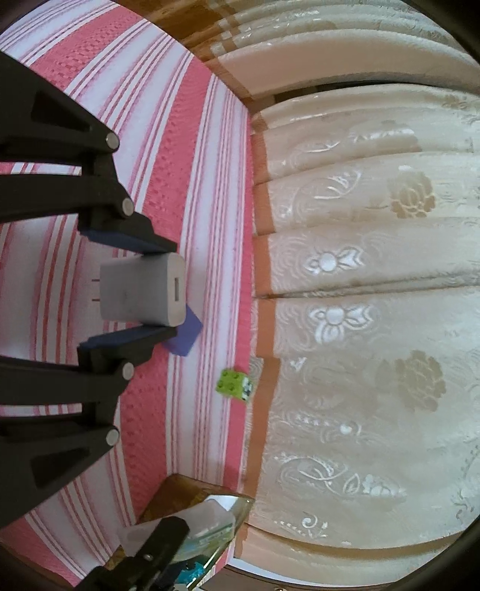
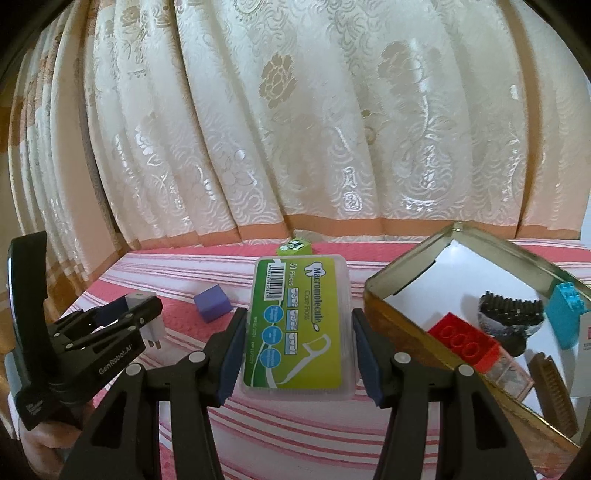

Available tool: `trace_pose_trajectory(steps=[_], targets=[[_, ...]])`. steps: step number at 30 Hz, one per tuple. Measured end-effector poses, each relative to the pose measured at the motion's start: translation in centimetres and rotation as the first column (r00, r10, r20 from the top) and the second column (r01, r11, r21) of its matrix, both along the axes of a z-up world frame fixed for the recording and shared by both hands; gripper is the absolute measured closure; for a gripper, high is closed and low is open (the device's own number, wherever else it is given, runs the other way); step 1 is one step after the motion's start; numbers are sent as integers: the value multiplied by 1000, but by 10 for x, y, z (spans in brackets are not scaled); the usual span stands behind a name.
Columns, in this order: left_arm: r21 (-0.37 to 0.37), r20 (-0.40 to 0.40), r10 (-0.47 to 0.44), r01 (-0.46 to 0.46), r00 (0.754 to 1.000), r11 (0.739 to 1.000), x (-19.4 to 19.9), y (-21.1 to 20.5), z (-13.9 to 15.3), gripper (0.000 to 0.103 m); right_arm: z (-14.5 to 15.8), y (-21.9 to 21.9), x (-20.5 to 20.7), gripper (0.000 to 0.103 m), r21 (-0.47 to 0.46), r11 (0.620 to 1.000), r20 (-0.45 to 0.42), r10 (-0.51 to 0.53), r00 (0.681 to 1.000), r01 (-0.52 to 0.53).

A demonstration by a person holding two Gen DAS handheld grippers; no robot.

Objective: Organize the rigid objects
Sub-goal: 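Carry the white plug and floss container over the gold tin with both tools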

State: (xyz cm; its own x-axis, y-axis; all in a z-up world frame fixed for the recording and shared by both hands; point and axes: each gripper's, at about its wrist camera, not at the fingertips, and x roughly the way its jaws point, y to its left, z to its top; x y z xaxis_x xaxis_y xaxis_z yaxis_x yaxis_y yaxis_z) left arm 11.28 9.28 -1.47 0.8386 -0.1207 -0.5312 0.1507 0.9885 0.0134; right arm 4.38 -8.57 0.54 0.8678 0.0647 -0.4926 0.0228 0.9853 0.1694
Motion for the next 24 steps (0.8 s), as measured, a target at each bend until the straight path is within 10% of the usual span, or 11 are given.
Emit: trace_pose_trajectory(steps=[24], targets=[[-31,118,39,-35,992,999,-44,-47,14,66,17,-49,-49,46,-7,997,107,-74,992,75]])
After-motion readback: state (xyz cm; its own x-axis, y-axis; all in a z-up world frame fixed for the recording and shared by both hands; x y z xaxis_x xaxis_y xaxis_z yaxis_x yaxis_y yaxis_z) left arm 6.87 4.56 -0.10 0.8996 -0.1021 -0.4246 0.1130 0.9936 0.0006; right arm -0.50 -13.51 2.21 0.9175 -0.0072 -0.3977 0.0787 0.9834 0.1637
